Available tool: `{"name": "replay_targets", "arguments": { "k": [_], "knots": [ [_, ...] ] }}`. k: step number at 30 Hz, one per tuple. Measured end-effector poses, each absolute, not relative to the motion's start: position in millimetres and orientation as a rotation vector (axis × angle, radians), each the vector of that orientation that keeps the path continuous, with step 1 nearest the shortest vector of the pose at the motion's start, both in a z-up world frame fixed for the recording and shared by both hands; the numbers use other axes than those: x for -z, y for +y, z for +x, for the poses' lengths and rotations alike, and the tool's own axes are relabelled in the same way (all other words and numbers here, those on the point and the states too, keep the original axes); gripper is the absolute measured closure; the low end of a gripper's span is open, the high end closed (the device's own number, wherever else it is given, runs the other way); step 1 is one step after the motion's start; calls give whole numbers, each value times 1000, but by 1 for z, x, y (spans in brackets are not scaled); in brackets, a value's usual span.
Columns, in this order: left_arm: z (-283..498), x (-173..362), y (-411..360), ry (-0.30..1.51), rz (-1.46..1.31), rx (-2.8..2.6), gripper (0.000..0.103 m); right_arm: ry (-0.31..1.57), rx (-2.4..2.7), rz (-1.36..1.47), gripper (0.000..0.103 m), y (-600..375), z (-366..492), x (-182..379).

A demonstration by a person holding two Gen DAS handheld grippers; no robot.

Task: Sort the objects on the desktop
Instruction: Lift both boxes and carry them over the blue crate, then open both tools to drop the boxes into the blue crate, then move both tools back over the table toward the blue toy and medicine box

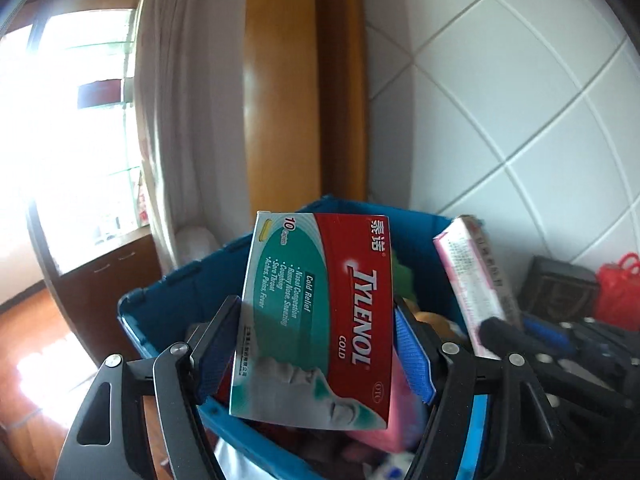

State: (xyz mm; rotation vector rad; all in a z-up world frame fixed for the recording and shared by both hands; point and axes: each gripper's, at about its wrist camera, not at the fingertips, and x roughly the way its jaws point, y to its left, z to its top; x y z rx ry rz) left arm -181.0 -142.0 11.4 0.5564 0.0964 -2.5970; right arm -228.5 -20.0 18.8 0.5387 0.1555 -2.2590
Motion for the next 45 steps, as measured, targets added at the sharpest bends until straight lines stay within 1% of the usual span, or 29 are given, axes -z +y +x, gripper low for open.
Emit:
{"name": "replay_targets", "arguments": {
  "k": [4, 11, 16, 20, 22, 23, 24, 25, 26, 34, 35, 36, 38, 43, 44, 45],
  "knots": [
    [-195, 10, -171, 95, 610, 2548, 31, 223, 2236, 570, 85, -54, -235, -15],
    [-204, 43, -202, 112, 744, 2499, 30, 279, 2177, 695, 85, -85, -246, 10],
    [-206, 53, -214, 137, 795, 2486, 22, 309, 2188, 712, 85, -89, -246, 14],
    [-205, 53, -223, 151, 802, 2486, 20, 318, 2194, 715, 84, -88, -243, 15],
    [-201, 53, -224, 154, 797, 2484, 20, 314, 2194, 713, 78, -88, -242, 13],
    [-199, 53, -225, 158, 794, 2483, 20, 321, 2198, 708, 70, -87, -240, 11],
    [-197, 51, -224, 163, 789, 2483, 20, 327, 2201, 702, 56, -87, -237, 10],
    [-195, 49, -224, 168, 785, 2483, 19, 333, 2205, 696, 49, -86, -235, 9],
    [-194, 47, -223, 171, 783, 2485, 19, 335, 2208, 693, 38, -85, -234, 8],
    [-184, 37, -222, 175, 773, 2502, 19, 334, 2236, 699, 36, -75, -225, 6],
    [-182, 37, -220, 172, 774, 2503, 19, 335, 2243, 700, 33, -73, -223, 6],
    [-181, 37, -219, 170, 776, 2504, 19, 333, 2252, 702, 23, -71, -223, 6],
    [-178, 37, -216, 172, 776, 2506, 19, 329, 2270, 704, 15, -67, -222, 6],
    [-169, 36, -207, 172, 777, 2517, 19, 317, 2290, 707, 15, -57, -216, 5],
    [-167, 36, -205, 172, 775, 2517, 19, 317, 2296, 707, 11, -55, -214, 5],
    [-165, 35, -203, 170, 773, 2516, 19, 318, 2302, 707, 0, -53, -213, 5]
  ]
}}
